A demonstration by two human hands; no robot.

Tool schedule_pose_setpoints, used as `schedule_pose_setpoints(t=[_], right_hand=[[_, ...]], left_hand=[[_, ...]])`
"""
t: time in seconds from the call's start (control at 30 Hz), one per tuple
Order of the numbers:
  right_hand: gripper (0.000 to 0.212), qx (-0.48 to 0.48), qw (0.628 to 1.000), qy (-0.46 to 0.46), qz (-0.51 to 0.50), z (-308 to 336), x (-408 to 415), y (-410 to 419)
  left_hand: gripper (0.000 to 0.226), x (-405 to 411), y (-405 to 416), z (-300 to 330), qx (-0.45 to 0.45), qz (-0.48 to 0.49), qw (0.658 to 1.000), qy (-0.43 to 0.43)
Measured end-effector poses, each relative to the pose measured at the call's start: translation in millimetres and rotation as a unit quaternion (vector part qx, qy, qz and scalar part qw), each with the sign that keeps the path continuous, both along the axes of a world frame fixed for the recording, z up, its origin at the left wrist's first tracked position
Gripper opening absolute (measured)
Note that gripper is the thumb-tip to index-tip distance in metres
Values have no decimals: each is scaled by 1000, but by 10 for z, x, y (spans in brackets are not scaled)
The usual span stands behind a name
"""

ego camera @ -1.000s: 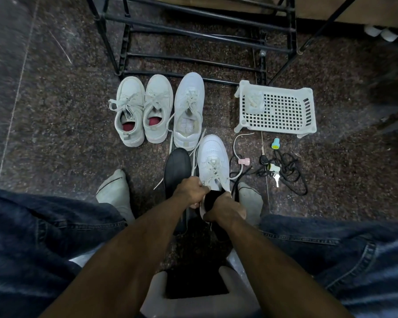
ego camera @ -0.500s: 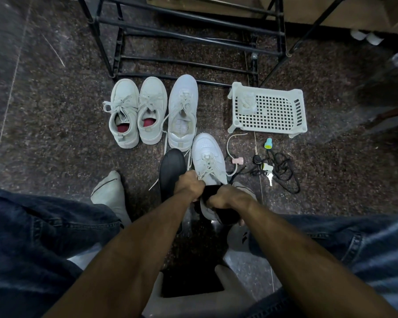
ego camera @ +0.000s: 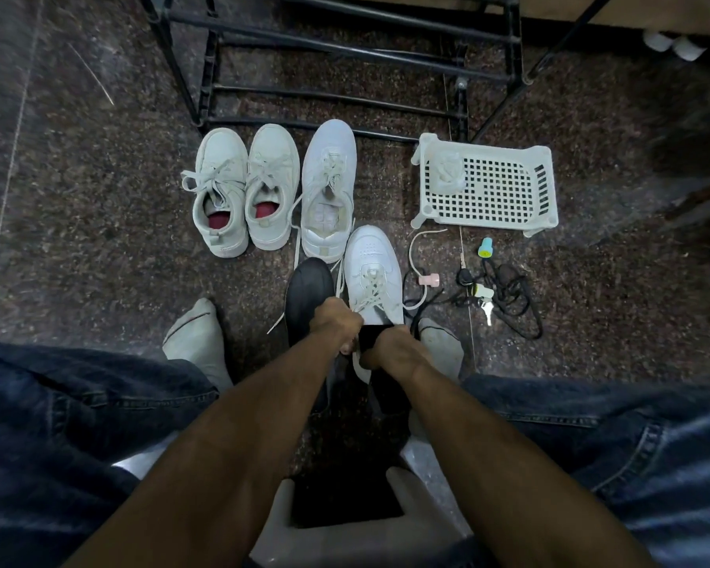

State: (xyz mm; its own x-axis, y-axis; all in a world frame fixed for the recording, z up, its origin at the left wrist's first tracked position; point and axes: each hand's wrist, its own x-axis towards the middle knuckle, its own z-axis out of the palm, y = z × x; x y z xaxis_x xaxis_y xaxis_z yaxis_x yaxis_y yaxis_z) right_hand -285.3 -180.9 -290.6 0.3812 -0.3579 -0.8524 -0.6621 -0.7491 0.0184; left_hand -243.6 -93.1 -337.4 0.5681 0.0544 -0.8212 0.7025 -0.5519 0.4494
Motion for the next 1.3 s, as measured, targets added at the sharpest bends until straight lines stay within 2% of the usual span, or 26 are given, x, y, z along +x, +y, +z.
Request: schedule_pose_setpoints(t=[0.1, 0.2, 0.4, 0.53, 0.63, 0.73, 0.87, 1.0, 1.13, 1.23, 1.3], right_hand=[[62, 22, 999, -1, 35, 54, 38, -25], [44, 35, 997, -4, 73, 100, -6, -35], [37, 78, 995, 13, 52, 250, -55, -81], [31, 83, 995, 2, 59, 446, 25, -134], [37, 71, 993, 12, 98, 603, 61, -93], [33, 58, 985, 30, 157, 865, 107, -126], [31, 59, 973, 68, 213, 1126, 238, -333], [30, 83, 977, 105, 168, 1442, 407, -546], [36, 83, 983, 47, 156, 1518, 535, -633], [44, 74, 987, -67, 127, 1258, 523, -635], [56, 69, 985, -149, 49, 1004, 442, -605]], left_hand=[[25, -16, -20, -75, 38, 0, 999, -13], [27, -14, -9, -112, 36, 31, 999, -7], [5, 39, -6, 96, 4, 61, 998, -34], [12, 39, 54, 122, -5, 38, 999, -25], [18, -9, 110, 124, -5, -1, 1000, -12], [23, -67, 167, 97, -11, 0, 1000, -5], [23, -68, 203, 101, 16, -36, 998, -38], [16, -61, 250, 54, 24, -51, 998, -32], [25, -141, 269, 20, 16, -62, 998, 20], [31, -257, 237, 10, -7, -65, 994, 88], [32, -337, 190, -12, -26, -51, 990, 129]])
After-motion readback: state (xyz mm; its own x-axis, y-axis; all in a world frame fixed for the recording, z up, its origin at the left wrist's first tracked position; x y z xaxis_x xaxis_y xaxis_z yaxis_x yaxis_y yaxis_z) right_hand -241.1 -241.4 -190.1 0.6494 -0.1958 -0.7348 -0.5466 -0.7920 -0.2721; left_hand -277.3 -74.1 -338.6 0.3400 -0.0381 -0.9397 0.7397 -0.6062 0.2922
